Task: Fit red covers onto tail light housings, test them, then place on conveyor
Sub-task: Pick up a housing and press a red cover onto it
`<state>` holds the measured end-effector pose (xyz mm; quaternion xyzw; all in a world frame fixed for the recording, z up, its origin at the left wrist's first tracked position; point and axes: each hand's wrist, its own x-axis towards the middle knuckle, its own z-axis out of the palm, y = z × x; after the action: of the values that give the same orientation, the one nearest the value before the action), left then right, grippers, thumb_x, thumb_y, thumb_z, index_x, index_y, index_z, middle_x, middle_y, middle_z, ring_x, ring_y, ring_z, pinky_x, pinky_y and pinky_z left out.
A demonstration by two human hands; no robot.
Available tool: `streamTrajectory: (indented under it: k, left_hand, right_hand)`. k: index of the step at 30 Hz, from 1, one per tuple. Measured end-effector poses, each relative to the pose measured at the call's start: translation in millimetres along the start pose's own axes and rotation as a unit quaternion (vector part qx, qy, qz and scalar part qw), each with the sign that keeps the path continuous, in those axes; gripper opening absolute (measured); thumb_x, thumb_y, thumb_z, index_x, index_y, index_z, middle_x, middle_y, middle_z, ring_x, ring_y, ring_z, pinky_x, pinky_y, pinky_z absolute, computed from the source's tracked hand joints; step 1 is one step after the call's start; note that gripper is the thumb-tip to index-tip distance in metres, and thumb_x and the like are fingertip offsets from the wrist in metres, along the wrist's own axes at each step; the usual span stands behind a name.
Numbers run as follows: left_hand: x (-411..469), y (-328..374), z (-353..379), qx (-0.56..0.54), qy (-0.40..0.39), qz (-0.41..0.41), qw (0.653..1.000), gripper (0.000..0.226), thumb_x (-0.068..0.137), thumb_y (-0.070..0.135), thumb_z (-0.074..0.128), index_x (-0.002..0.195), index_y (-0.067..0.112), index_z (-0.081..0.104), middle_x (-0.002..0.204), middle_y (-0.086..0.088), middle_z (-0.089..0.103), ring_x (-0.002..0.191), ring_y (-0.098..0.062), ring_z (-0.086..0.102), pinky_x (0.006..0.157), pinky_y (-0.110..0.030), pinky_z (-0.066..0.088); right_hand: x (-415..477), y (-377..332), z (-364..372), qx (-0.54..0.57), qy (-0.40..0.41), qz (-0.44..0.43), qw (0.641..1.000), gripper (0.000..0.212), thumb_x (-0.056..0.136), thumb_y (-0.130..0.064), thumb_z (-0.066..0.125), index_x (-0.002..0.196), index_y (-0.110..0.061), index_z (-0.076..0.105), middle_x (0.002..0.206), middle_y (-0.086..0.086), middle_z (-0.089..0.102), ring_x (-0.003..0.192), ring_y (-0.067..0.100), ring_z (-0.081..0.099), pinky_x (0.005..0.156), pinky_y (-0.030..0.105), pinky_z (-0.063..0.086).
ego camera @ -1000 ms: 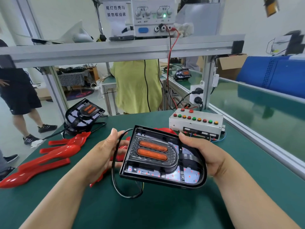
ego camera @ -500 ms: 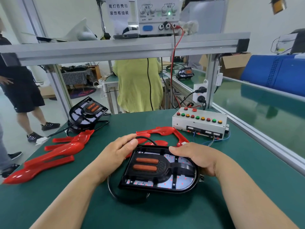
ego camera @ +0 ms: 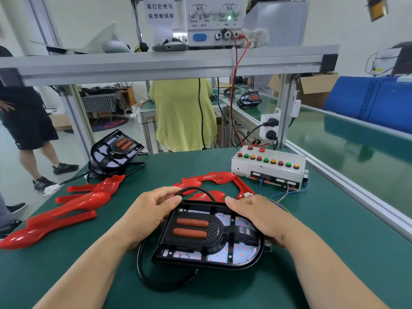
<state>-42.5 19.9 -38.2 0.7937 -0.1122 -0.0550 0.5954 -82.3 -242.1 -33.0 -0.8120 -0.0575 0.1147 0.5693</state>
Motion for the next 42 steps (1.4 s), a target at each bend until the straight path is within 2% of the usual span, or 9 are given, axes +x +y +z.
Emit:
streamTrajectory:
  k: [4,10,13,16,25,27,29,31,42]
  left_hand:
    - [0.0,1.1,-0.5,0.001,-0.014,-0.01,1.0,0.023,0.094,0.026,0.061,0.116,0.025,0.068,0.105,-0.004,0.076,0.094,-0.019,0.072,0.096,-0.048,0.054]
    - [-2.4,4.8,-2.6,0.07,-0.068,0.0,0.995,0.032,0.084,0.044,0.062,0.113,0.032,0.07,0.108,0.011,0.075,0.102,-0.008,0.069,0.102,-0.035,0.05]
    - [-5.0,7.7,-0.7,0.064,-0.107,0.017,0.992,0.026,0.089,0.043,0.057,0.108,0.036,0.073,0.106,0.005,0.076,0.102,-0.016,0.071,0.09,-0.026,0.055]
    - [-4.8,7.1,4.0,0.04,-0.106,0.012,0.993,0.023,0.1,0.029,0.052,0.108,0.026,0.073,0.107,-0.007,0.075,0.104,-0.03,0.07,0.093,-0.041,0.055]
    - [-6.7,7.5,3.4,0.074,-0.09,0.028,0.993,0.025,0.103,0.024,0.049,0.105,0.027,0.074,0.104,-0.005,0.076,0.101,-0.026,0.071,0.092,-0.037,0.055]
    - [-6.8,7.3,3.9,0.105,-0.073,0.031,0.991,0.024,0.103,0.024,0.049,0.101,0.023,0.074,0.099,-0.002,0.076,0.096,-0.02,0.071,0.092,-0.039,0.053]
    - [-7.1,8.2,4.3,0.149,-0.064,0.04,0.986,0.025,0.103,0.025,0.049,0.095,0.022,0.073,0.091,0.003,0.075,0.084,-0.008,0.068,0.087,-0.035,0.052]
    - [-7.4,9.1,3.4,0.178,-0.062,0.038,0.981,0.026,0.103,0.025,0.049,0.092,0.019,0.071,0.087,0.002,0.072,0.08,-0.005,0.063,0.084,-0.034,0.051]
    - [-3.2,3.2,-1.1,0.236,-0.05,-0.001,0.971,0.026,0.1,0.031,0.052,0.085,0.024,0.072,0.087,0.006,0.073,0.081,-0.008,0.068,0.083,-0.029,0.051]
  right_hand:
    - [-0.2,-0.9,-1.1,-0.034,0.017,0.013,0.999,0.121,0.058,-0.091,0.053,0.115,0.016,0.048,0.124,0.039,0.051,0.09,0.022,0.062,0.103,0.058,0.044]
    - [-2.7,5.2,-7.4,-0.027,-0.018,0.032,0.999,0.075,0.072,-0.081,0.054,0.104,-0.017,0.077,0.152,0.015,0.044,0.118,0.025,0.064,0.106,0.045,0.047]
    - [-4.9,4.8,-8.7,-0.026,-0.039,0.045,0.998,0.077,0.07,-0.079,0.053,0.104,-0.014,0.076,0.128,0.019,0.065,0.117,0.032,0.065,0.105,0.049,0.047]
    - [-8.1,1.5,-9.8,-0.023,-0.045,0.049,0.998,0.068,0.072,-0.072,0.054,0.095,-0.012,0.077,0.101,0.016,0.076,0.102,0.039,0.07,0.097,0.056,0.051]
    - [-12.6,1.3,-10.1,-0.019,-0.077,0.049,0.996,0.082,0.071,-0.074,0.058,0.107,-0.002,0.072,0.111,0.031,0.069,0.108,0.062,0.057,0.098,0.074,0.037]
    - [-12.0,2.6,-11.8,-0.015,-0.087,0.045,0.995,0.08,0.071,-0.073,0.058,0.108,-0.004,0.073,0.11,0.028,0.07,0.102,0.056,0.063,0.093,0.068,0.045]
    - [-10.0,4.2,-15.0,0.012,-0.09,0.041,0.995,0.074,0.071,-0.072,0.057,0.106,-0.01,0.075,0.104,0.021,0.074,0.082,0.035,0.073,0.072,0.042,0.061]
    - [-9.8,3.8,-16.1,0.028,-0.095,0.049,0.994,0.064,0.075,-0.071,0.054,0.1,-0.017,0.078,0.095,0.013,0.077,0.065,0.018,0.07,0.052,0.022,0.053]
    - [-1.2,11.3,-28.6,0.084,0.01,0.051,0.995,0.045,0.088,-0.051,0.061,0.093,-0.008,0.072,0.077,0.007,0.074,0.061,0.011,0.065,0.055,0.021,0.052]
